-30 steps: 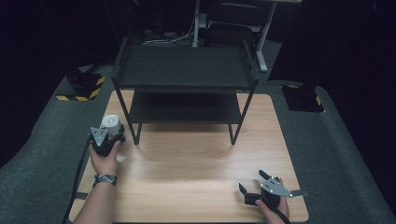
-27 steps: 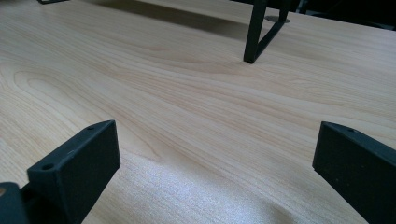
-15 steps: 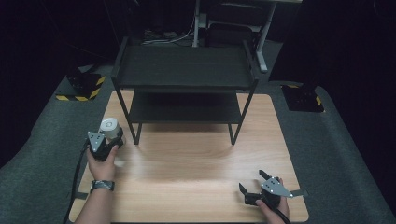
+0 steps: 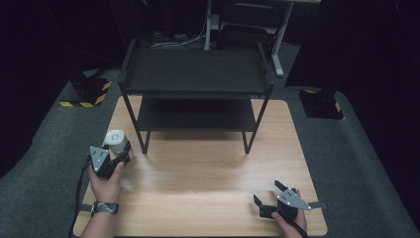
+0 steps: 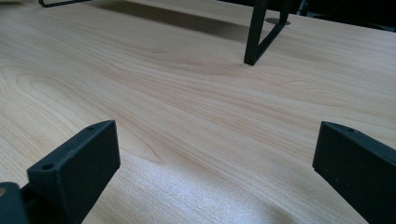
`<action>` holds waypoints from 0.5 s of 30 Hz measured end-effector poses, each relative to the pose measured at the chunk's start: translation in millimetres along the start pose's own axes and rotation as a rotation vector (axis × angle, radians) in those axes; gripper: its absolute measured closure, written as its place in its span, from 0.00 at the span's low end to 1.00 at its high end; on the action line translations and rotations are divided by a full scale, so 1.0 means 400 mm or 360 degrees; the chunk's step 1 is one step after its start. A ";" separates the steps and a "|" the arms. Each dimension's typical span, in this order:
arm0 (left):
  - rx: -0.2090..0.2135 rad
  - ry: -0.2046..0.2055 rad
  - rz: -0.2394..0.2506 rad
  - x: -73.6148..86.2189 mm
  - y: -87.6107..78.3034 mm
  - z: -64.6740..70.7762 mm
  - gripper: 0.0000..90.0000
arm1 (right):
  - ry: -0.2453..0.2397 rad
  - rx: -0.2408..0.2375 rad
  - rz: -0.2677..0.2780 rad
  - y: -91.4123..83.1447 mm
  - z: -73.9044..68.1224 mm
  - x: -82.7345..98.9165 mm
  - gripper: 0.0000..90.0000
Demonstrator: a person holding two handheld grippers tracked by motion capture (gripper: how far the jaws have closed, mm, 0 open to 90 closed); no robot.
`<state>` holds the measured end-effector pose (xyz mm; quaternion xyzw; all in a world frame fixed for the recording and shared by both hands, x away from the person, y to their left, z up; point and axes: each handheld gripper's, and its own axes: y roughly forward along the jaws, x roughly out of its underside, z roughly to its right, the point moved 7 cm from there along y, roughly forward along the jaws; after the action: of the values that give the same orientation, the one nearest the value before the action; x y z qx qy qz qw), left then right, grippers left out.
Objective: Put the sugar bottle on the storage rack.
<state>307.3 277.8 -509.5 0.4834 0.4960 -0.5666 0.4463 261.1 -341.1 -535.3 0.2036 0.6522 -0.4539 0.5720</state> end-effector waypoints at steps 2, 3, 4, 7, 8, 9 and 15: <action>0.0010 -0.0005 -0.0004 -0.003 -0.011 0.009 0.33 | -0.0002 -0.0002 0.0000 0.000 0.000 0.000 0.00; 0.0010 -0.0003 -0.0006 -0.005 -0.017 0.015 0.33 | -0.0002 -0.0003 0.0000 0.000 0.000 0.000 0.00; 0.0012 -0.0008 -0.0005 -0.005 -0.023 0.021 0.33 | -0.0003 -0.0003 0.0000 0.000 0.000 0.000 0.00; 0.0020 -0.0009 -0.0007 -0.008 -0.041 0.038 0.33 | -0.0004 -0.0002 0.0003 0.000 0.001 0.000 0.00; 0.0027 -0.0001 -0.0012 -0.010 -0.048 0.045 0.33 | -0.0003 -0.0003 0.0003 0.000 0.001 0.000 0.00; 0.0034 -0.0001 -0.0015 -0.011 -0.054 0.050 0.33 | -0.0002 -0.0002 0.0004 0.000 0.001 0.001 0.00; 0.0049 -0.0015 -0.0008 -0.017 -0.086 0.087 0.33 | -0.0003 -0.0003 0.0004 0.000 0.001 0.000 0.00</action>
<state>270.8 247.0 -497.1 0.4863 0.4865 -0.5775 0.4397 261.2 -341.5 -535.4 0.2034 0.6519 -0.4529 0.5732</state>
